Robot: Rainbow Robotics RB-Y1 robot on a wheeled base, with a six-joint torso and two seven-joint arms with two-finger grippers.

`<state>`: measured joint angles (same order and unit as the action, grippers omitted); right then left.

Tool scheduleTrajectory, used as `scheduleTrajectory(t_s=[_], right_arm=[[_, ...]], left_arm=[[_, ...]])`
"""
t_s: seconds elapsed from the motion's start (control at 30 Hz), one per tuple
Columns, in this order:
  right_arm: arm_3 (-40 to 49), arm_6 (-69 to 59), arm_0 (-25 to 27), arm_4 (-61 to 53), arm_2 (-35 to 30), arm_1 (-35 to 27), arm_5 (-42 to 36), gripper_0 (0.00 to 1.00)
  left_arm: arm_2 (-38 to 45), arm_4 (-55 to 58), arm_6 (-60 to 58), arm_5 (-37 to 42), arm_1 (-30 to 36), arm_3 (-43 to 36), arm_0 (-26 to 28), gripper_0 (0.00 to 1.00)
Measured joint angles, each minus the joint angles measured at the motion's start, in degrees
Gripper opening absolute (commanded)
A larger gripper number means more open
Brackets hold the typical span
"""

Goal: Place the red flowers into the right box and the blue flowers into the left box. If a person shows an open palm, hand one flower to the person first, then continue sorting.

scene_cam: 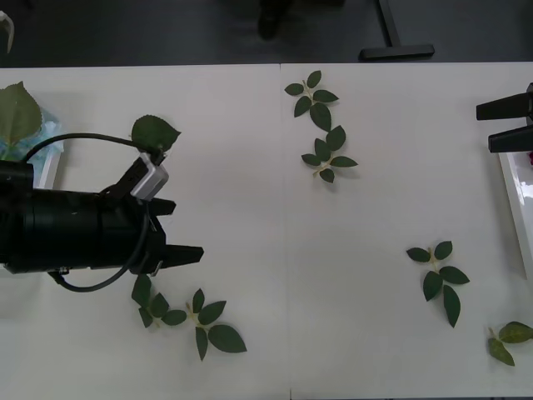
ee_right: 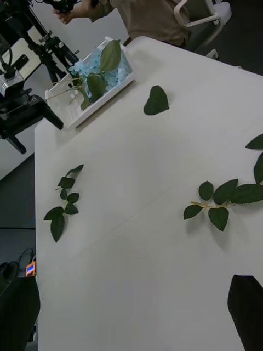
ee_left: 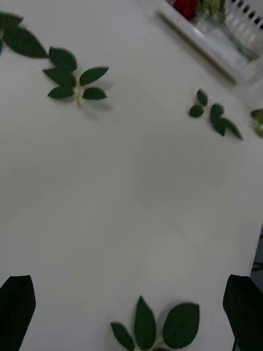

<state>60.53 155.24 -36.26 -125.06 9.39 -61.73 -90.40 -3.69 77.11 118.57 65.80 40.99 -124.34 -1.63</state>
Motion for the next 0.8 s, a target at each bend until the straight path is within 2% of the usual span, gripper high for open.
scheduleTrajectory(t_s=[0.13, 0.3, 0.4, 0.53, 0.67, 0.8], right_arm=[[0.0, 0.0, 0.0, 0.0, 0.0, 0.0, 0.0, 1.00], [0.0, 0.0, 0.0, 0.0, 0.0, 0.0, 0.0, 1.00], [0.0, 0.0, 0.0, 0.0, 0.0, 0.0, 0.0, 1.00], [0.0, 0.0, 0.0, 0.0, 0.0, 0.0, 0.0, 1.00], [0.0, 0.0, 0.0, 0.0, 0.0, 0.0, 0.0, 1.00], [0.0, 0.0, 0.0, 0.0, 0.0, 0.0, 0.0, 1.00]], left_arm=[[-0.6, 9.9, 14.3, -4.8, 0.1, 6.6, 0.9, 1.00], [-7.4, 18.5, 29.8, -16.4, 3.9, 8.0, 1.3, 1.00], [-13.0, 24.5, 30.8, -20.8, 8.5, 8.0, 0.9, 1.00], [-18.1, 34.9, 30.9, -22.2, 14.1, 8.0, -1.3, 1.00], [-19.3, 44.4, 30.9, -21.7, 17.5, 8.2, -3.4, 1.00], [-19.3, 53.2, 30.9, -19.7, 17.9, 10.0, -4.5, 1.00]])
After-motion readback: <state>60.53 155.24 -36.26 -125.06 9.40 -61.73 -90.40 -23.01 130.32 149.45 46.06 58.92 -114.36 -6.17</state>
